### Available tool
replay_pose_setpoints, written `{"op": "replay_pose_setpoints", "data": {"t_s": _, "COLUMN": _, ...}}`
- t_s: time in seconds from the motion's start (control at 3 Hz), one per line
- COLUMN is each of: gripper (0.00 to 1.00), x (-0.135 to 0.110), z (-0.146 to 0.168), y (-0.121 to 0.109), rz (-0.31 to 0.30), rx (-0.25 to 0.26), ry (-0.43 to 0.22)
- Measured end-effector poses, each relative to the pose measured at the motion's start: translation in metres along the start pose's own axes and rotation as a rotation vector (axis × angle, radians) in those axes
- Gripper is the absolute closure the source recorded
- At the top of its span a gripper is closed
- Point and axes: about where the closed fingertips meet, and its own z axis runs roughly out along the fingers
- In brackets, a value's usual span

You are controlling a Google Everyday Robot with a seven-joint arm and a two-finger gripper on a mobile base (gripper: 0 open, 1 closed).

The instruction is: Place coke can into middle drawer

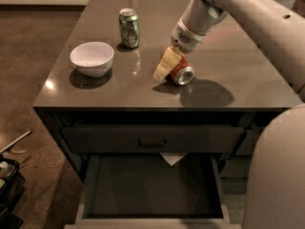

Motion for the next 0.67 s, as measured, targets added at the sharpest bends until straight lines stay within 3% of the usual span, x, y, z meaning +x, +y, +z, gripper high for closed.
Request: {"op": "replay_pose_setpoints", "data": {"t_s": 0.67, "gripper": 0.66, "x": 0.0000, "z": 0.0001, "y": 0.0000, "rz": 0.000, "rx": 0.000, "ry": 0.000}}
